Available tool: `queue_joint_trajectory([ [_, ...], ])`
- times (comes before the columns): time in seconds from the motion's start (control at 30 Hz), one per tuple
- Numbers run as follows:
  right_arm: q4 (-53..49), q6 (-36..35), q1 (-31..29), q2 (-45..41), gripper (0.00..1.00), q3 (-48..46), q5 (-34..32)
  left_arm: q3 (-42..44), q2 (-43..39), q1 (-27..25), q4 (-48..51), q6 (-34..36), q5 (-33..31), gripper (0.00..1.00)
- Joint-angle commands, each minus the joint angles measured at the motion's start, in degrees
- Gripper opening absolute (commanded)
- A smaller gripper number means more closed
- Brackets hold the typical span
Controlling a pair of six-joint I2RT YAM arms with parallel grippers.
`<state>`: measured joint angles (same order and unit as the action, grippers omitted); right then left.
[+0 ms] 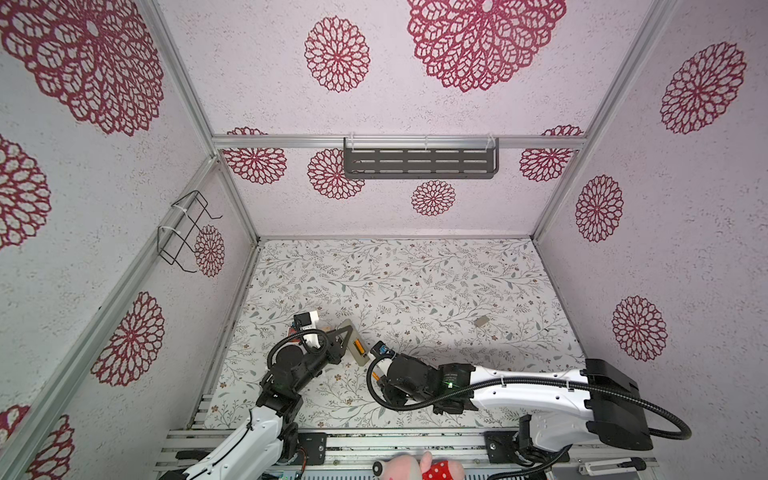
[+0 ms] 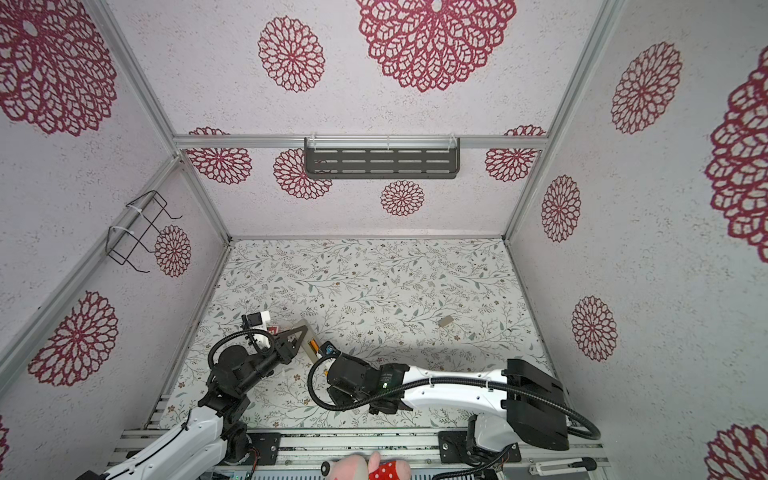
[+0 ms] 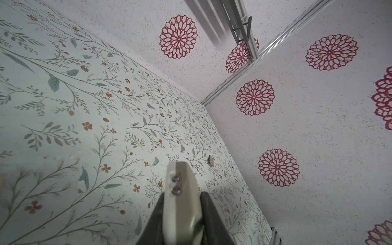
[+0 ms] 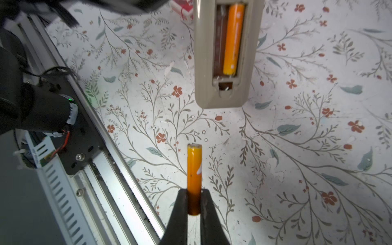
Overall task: Load the batteries into the remote control
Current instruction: 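Carry the orange battery with the right gripper over the remote's compartment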
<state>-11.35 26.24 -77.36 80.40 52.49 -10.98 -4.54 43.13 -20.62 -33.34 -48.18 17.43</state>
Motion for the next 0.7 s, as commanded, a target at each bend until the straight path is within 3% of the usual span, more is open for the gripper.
queue_joint_trajectory([
  [0.0,-1.00,-2.23,-0.07,-0.93,0.00,1.23,-3.12,0.75,0.23,0.43,-6.04,-0.69,2.84,0.00],
  [0.67,-7.42,-1.74,1.30,5.12,0.00,10.45,-13.21,1.68,8.81,0.23,-18.20,-4.10,7.29,0.00],
])
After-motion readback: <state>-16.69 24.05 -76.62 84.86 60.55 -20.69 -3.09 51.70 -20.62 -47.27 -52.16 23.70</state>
